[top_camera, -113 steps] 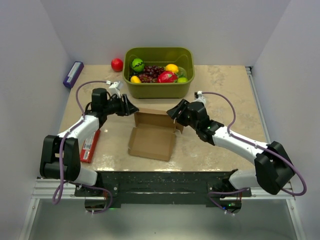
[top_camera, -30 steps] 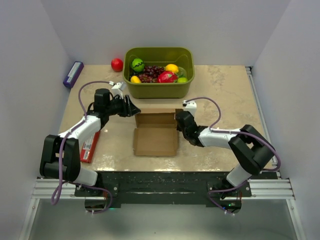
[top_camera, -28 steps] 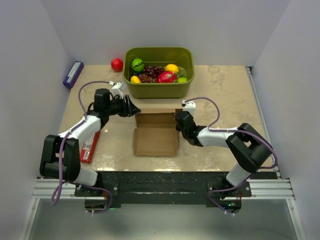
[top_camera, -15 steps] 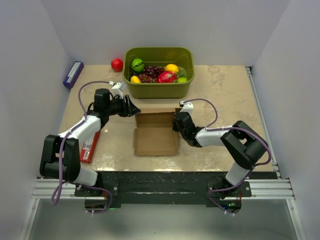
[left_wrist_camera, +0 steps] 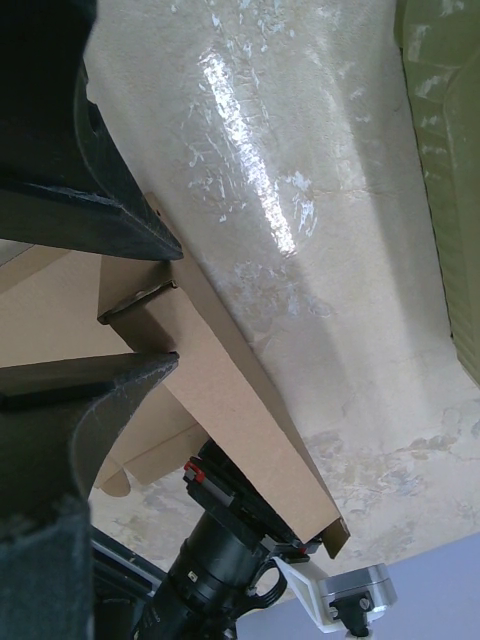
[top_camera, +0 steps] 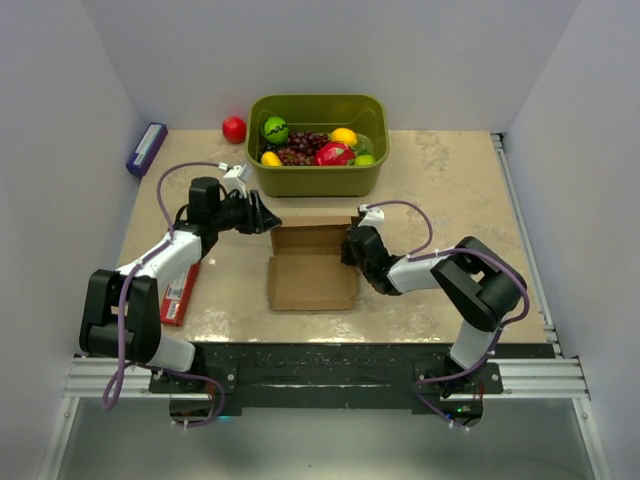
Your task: Fold the paper box
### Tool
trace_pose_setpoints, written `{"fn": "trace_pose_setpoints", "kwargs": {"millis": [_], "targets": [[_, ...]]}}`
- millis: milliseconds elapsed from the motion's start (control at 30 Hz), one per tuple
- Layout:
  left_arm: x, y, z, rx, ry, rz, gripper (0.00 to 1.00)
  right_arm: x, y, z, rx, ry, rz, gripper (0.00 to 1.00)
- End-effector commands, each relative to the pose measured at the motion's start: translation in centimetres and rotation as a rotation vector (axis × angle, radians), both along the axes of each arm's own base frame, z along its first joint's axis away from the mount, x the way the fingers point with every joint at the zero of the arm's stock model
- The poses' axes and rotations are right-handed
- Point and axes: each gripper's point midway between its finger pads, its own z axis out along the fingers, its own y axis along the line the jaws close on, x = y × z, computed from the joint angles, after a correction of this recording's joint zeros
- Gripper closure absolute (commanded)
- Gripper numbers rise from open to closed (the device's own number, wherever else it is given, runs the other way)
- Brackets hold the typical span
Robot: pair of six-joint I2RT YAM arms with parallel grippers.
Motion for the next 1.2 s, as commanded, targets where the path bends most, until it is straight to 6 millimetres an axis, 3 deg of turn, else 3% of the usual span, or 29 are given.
{"fn": "trace_pose_setpoints", "kwargs": {"millis": [0, 167, 267, 300, 433, 533, 633, 733, 900, 967, 1167], "targets": [[0.1, 0.2, 0.3, 0.026, -0.02, -0.01, 0.54, -1.2, -0.9, -2.3, -0.027, 0.063, -0.035, 1.0], [0.1, 0.1, 0.4, 0.027, -0.021, -0.011, 0.54, -2.5, -1.2, -3.6, -0.048, 0.111, -0.038, 1.0], [0.1, 0.2, 0.3, 0.033, -0.021, -0.007, 0.54, -2.2, -1.1, -1.1, -0.037, 0.084, -0.039, 1.0], [0.2, 0.2, 0.3, 0.034, -0.02, -0.006, 0.54, -1.8, -0.9, 0.8, -0.021, 0.053, -0.04, 0.98], [0.1, 0.2, 0.2, 0.034, -0.016, -0.007, 0.54, -2.0, -0.8, 4.8, -0.044, 0.027, 0.005, 0.85], [0.1, 0.2, 0.2, 0.034, -0.015, -0.007, 0.54, -3.2, -0.8, 6.6, -0.065, 0.016, 0.043, 0.71], [0.1, 0.2, 0.3, 0.033, -0.018, -0.009, 0.54, -5.3, -0.5, 7.3, -0.09, 0.031, 0.088, 0.66], [0.1, 0.2, 0.3, 0.033, -0.019, -0.007, 0.54, -7.5, 0.1, 7.0, -0.11, 0.071, 0.141, 0.67], [0.1, 0.2, 0.4, 0.031, -0.02, -0.008, 0.54, -10.2, 0.0, 5.6, -0.116, 0.158, 0.183, 0.8], [0.0, 0.2, 0.3, 0.032, -0.018, -0.008, 0.54, -10.5, -0.5, 5.4, -0.118, 0.159, 0.173, 0.87], [0.0, 0.2, 0.5, 0.031, -0.023, -0.009, 0.54, -11.1, -0.7, 3.6, -0.13, 0.173, 0.21, 0.9]]}}
